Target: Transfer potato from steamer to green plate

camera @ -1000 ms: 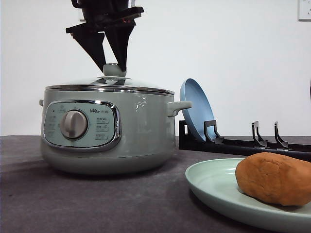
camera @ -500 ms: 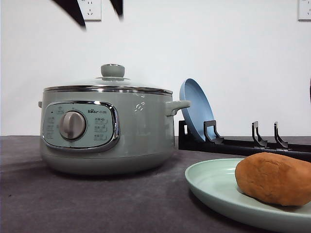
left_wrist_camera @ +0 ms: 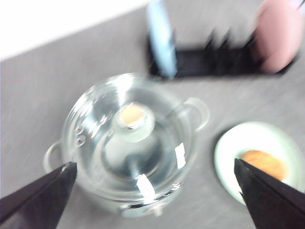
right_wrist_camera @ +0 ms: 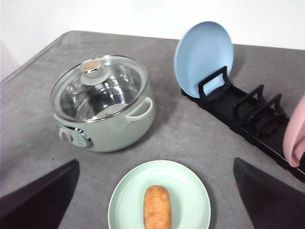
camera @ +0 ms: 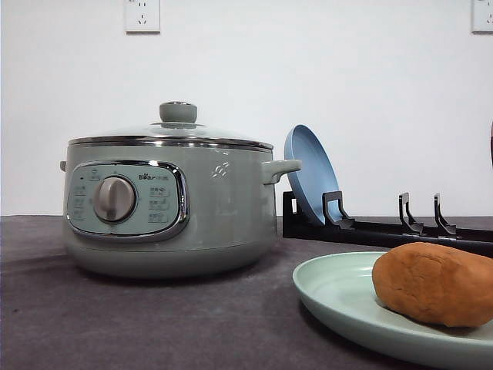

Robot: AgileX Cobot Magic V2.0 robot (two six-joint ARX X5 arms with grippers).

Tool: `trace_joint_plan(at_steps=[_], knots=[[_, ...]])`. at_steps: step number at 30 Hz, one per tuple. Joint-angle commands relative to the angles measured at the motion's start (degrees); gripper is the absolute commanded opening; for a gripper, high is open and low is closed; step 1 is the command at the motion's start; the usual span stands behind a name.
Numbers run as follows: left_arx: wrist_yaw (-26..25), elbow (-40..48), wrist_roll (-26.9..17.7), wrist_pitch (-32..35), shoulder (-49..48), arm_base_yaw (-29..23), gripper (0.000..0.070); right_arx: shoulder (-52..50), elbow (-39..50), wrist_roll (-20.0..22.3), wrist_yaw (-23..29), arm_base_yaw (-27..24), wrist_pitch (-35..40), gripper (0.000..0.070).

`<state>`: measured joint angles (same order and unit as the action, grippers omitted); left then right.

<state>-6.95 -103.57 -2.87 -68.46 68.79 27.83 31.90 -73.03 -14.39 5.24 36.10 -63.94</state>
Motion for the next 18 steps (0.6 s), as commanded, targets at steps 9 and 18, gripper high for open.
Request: trace_joint_plan(at_steps=[9,18], knots=[[-1.23,26.04,2.48,10.98,-24.34,0.35,0.0700,0.20,-0.83,6.32,-7.00,0.52,-1.10,0.0653],[-1.21,33.81,6.38,13.76,-33.96,0.35,0.0700,0.22,-0.83,6.12,-8.94,0.52,-1.27,0.0653]])
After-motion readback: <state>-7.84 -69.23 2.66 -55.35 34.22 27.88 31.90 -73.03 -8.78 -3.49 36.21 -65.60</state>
